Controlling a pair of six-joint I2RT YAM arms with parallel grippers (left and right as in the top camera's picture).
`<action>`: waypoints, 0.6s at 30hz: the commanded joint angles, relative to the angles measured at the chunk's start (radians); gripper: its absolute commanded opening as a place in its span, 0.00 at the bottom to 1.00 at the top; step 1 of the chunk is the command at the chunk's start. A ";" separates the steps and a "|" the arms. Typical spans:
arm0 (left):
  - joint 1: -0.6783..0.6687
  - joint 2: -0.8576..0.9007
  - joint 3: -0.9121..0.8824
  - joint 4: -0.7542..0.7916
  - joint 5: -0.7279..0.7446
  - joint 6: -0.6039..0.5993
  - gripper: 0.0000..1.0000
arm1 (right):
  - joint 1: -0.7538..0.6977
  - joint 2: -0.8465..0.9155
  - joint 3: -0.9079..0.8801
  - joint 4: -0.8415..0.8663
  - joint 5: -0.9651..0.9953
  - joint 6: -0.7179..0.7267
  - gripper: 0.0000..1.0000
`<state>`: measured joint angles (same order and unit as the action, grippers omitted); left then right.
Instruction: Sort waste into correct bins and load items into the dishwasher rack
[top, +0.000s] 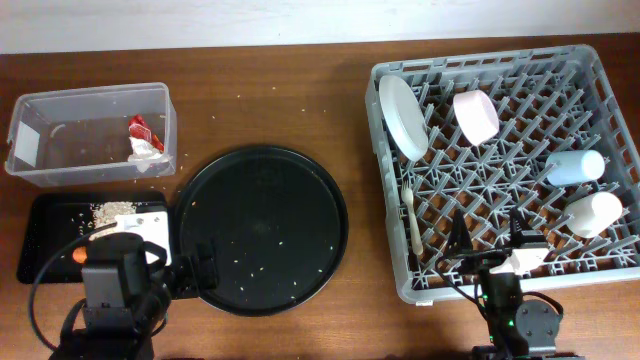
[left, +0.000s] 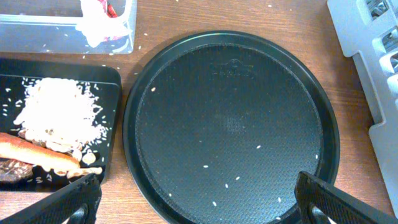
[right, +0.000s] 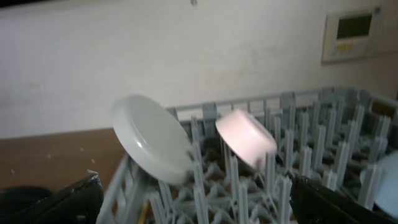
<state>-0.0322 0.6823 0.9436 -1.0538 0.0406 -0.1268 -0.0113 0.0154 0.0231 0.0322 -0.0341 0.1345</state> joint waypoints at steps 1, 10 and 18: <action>0.003 -0.003 -0.005 0.002 -0.010 0.016 0.99 | 0.013 -0.012 -0.018 -0.008 0.024 -0.068 0.99; 0.003 -0.003 -0.005 0.002 -0.010 0.016 0.99 | 0.013 -0.012 -0.018 -0.111 0.019 -0.108 0.99; 0.003 -0.003 -0.005 0.002 -0.010 0.016 0.99 | 0.013 -0.012 -0.018 -0.111 0.019 -0.108 0.99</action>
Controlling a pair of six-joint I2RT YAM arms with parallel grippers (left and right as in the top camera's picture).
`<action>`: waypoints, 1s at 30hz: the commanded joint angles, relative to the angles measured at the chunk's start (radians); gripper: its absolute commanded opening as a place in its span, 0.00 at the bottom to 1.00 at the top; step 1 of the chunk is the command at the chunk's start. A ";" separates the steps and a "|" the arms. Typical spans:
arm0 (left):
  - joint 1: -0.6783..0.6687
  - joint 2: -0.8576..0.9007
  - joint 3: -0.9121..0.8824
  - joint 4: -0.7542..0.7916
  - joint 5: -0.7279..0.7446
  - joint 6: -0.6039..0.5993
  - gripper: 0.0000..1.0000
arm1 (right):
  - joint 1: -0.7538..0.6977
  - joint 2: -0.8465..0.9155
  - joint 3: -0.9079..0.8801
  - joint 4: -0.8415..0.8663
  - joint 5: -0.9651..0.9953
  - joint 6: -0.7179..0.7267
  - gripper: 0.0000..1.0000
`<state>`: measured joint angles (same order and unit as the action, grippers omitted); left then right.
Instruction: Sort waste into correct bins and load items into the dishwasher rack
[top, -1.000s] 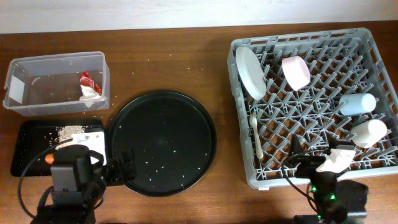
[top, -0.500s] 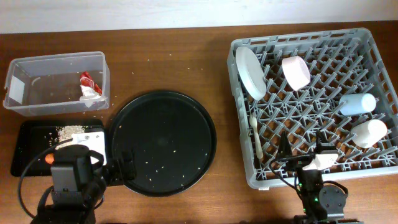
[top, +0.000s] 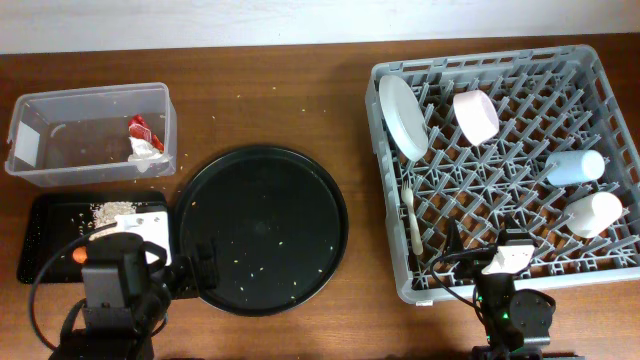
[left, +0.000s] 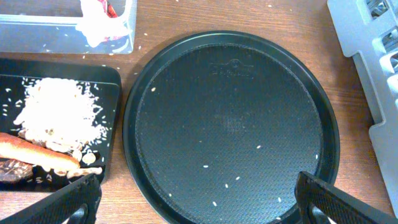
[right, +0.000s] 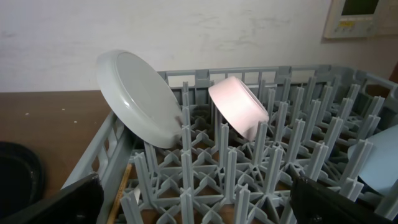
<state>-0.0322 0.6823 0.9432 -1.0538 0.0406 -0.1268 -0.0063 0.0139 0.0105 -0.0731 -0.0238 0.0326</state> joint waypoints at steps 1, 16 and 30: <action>0.003 -0.003 -0.004 0.002 -0.010 0.016 0.99 | 0.008 -0.010 -0.005 -0.006 0.009 -0.006 0.99; 0.003 -0.035 -0.013 -0.008 -0.051 0.017 0.99 | 0.008 -0.010 -0.005 -0.006 0.009 -0.006 0.99; 0.002 -0.534 -0.655 0.615 -0.046 0.039 0.99 | 0.008 -0.010 -0.005 -0.006 0.009 -0.006 0.99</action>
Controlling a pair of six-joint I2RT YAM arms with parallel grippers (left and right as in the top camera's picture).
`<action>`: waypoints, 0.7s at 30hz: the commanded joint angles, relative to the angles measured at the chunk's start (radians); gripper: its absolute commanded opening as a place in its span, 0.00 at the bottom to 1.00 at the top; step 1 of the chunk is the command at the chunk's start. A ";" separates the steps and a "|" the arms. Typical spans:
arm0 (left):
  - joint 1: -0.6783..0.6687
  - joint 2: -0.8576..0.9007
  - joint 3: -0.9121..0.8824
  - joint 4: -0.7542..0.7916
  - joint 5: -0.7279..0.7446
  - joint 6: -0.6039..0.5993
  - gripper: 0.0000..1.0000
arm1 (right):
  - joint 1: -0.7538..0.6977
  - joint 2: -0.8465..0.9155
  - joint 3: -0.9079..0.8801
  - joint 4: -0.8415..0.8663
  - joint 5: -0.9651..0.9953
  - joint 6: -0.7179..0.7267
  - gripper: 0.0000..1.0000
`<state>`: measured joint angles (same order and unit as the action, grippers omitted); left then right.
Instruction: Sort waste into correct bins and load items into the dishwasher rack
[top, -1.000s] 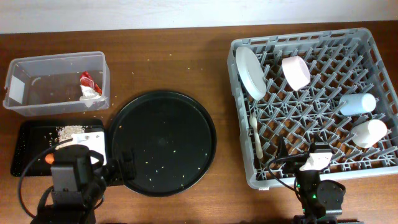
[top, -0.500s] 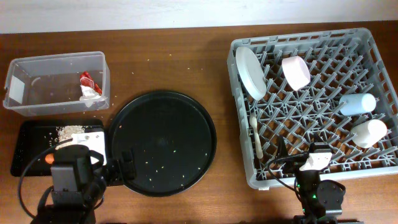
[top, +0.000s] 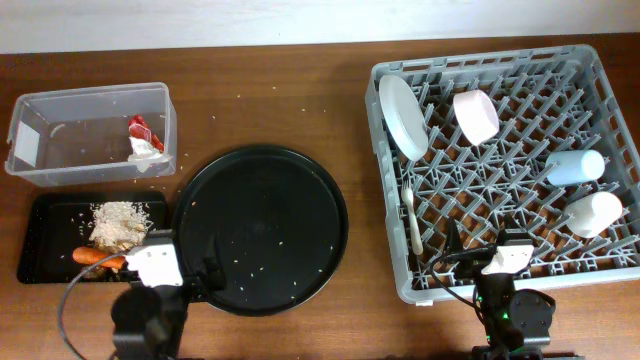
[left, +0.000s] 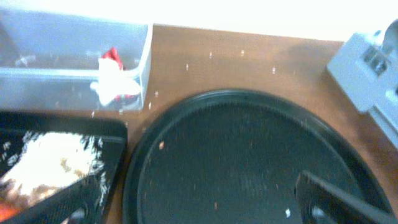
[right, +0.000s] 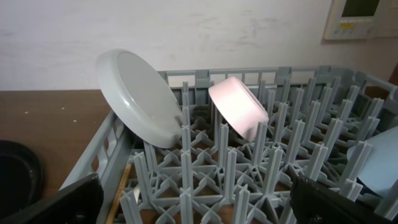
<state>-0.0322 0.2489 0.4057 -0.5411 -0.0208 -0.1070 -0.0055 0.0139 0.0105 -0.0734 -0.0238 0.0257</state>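
Note:
The grey dishwasher rack (top: 392, 262) holds a white plate (top: 402, 117), a pink bowl (top: 476, 116), two white cups (top: 575, 166) and a wooden utensil (top: 413, 220). A red-and-white wrapper (top: 143, 140) lies in the clear bin (top: 70, 96). Rice (top: 117, 222) and a carrot (top: 92, 256) lie in the black rectangular tray (top: 40, 240). My left gripper (top: 183, 277) is open and empty at the near-left edge of the round black tray (top: 262, 230). My right gripper (right: 199, 205) is open and empty at the rack's front edge, facing the plate (right: 140, 99) and bowl (right: 239, 109).
Loose rice grains are scattered on the round tray (left: 249, 155) and on the wooden table (top: 300, 100). The left wrist view is blurred; it shows the clear bin (left: 74, 59), the wrapper (left: 115, 78) and a corner of the rack (left: 367, 62).
My left arm has moved right and toward the table's near edge, uncovering the rice and carrot from above. Its camera now looks farther up the table. The right arm has not moved.
At first my right gripper was at the rack's front with a blurred, higher view, while the left hung open over the trays. Then the right view stood lower and sharp. Now the left arm sits farther right and nearer. Both grippers stayed open and empty.

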 joint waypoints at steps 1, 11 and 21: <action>0.002 -0.130 -0.158 0.159 0.013 0.019 0.99 | 0.007 -0.010 -0.005 -0.006 0.009 0.000 0.99; 0.000 -0.244 -0.397 0.560 -0.016 0.156 0.99 | 0.007 -0.010 -0.005 -0.006 0.009 0.000 0.99; 0.003 -0.243 -0.396 0.458 0.032 0.150 0.99 | 0.007 -0.010 -0.005 -0.006 0.009 0.000 0.99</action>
